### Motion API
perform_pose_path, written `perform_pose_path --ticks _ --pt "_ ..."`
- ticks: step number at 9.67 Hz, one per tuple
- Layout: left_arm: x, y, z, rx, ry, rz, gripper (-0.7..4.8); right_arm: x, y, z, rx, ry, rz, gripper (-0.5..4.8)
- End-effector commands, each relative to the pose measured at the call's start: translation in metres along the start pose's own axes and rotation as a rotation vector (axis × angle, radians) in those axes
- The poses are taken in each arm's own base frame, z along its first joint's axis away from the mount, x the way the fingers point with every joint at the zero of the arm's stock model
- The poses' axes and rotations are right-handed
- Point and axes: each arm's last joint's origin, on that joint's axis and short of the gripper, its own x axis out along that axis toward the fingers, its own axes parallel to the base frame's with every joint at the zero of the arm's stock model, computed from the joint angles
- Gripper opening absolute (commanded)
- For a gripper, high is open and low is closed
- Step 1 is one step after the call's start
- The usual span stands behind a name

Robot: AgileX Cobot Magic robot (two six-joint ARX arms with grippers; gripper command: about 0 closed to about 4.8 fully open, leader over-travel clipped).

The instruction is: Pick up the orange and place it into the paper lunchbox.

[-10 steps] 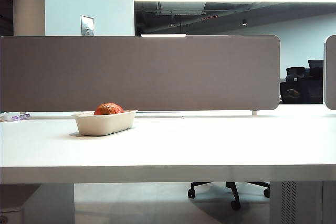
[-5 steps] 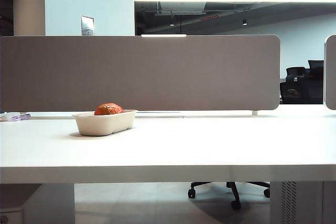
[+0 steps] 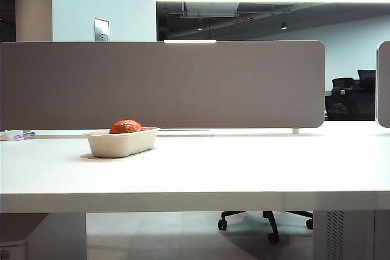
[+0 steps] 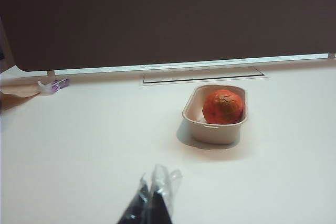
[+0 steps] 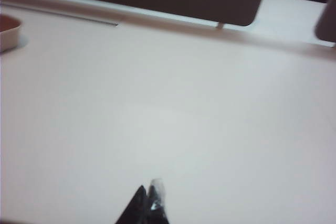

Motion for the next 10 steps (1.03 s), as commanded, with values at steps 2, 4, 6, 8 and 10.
perform_pose_path --ticks 2,4,6,8,10 --pt "0.000 0.000 0.001 0.007 -0.014 0.001 -0.03 0.010 -0.015 -0.023 0.060 -0.261 -0.099 -0.05" --pt "0.000 0.000 0.000 0.007 -0.010 0.000 -0.03 0.013 -0.020 -0.039 0.142 -0.278 -0.152 -0.05" --pt "0.000 0.000 0.000 0.007 -0.007 0.000 -0.03 0.013 -0.020 -0.039 0.141 -0.276 -0.152 -0.05" --pt "0.000 0.000 0.000 0.007 -0.007 0.000 -0.03 0.013 -0.020 -0.039 0.141 -0.276 -0.151 -0.05" --pt "0.000 0.000 0.000 0.007 -0.007 0.000 -0.03 0.013 -0.020 -0.039 0.141 -0.276 -0.151 -0.05"
